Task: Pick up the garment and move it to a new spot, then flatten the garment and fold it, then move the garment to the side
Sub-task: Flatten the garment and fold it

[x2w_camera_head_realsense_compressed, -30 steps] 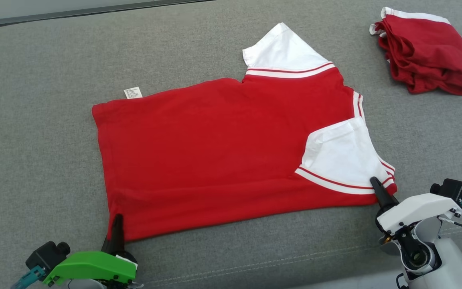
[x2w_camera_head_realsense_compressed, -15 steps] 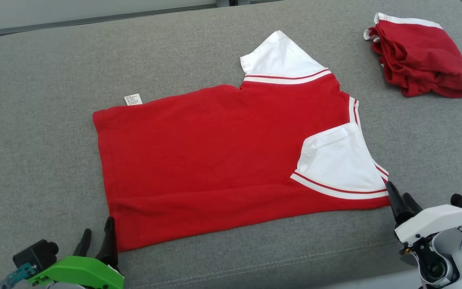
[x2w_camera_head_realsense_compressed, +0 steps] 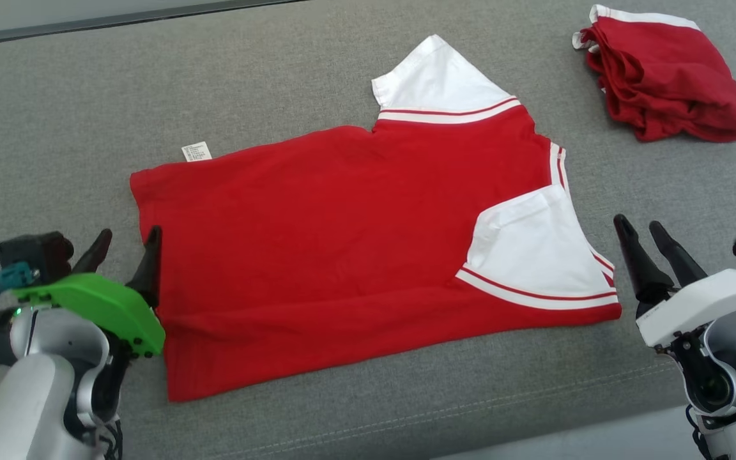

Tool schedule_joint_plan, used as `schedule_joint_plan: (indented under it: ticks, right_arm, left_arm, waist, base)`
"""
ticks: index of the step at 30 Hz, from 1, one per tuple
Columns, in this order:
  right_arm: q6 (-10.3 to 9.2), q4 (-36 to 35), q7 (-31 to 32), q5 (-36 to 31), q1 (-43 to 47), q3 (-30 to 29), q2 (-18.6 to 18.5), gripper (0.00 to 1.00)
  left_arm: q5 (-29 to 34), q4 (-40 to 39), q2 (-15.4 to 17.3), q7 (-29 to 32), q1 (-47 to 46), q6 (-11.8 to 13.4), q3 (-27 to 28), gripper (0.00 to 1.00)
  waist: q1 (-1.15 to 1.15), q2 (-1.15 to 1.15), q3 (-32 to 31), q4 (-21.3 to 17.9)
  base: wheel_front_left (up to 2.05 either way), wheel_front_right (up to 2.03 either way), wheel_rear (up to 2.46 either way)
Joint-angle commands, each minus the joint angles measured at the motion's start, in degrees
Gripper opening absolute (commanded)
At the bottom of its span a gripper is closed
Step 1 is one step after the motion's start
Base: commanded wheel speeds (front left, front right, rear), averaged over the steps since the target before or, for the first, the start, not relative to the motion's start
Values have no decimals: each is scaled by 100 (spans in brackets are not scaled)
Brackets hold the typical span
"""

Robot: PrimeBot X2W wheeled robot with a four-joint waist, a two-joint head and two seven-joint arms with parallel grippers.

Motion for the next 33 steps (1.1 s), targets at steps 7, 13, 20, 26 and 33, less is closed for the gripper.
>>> schedule_joint_plan:
  ticks: [7, 13, 20, 26, 33]
  right_arm:
    - [-1, -357, 95, 120, -254, 259, -88, 100]
    - [-1, -444, 40, 238, -392, 373, -163, 100]
    - [-1, -453, -17, 308, -485, 422, -219, 100]
    - [-1, -417, -51, 339, -550, 464, -244, 100]
    - [-1, -381, -79, 346, -632, 488, -264, 100]
  left_arm:
    - [353, 832, 164, 344, -1173, -100, -211, 100]
    - [404, 1486, 164, 371, -1770, -202, -235, 100]
    - [432, 2006, 187, 430, -2216, -259, -262, 100]
    - [403, 2449, 191, 636, -2547, -263, -302, 100]
    - [467, 2621, 84, 515, -2651, -367, -427, 100]
  waist:
    - [0, 0, 530, -187]
    - [0, 0, 855, -282]
    - [0, 0, 1044, -340]
    - [0, 0, 1148, -354]
    - [0, 0, 1192, -335]
  base:
    - [0, 0, 0]
    - [0, 0, 0]
    - [0, 0, 0]
    - [0, 0, 0]
    - [0, 0, 0]
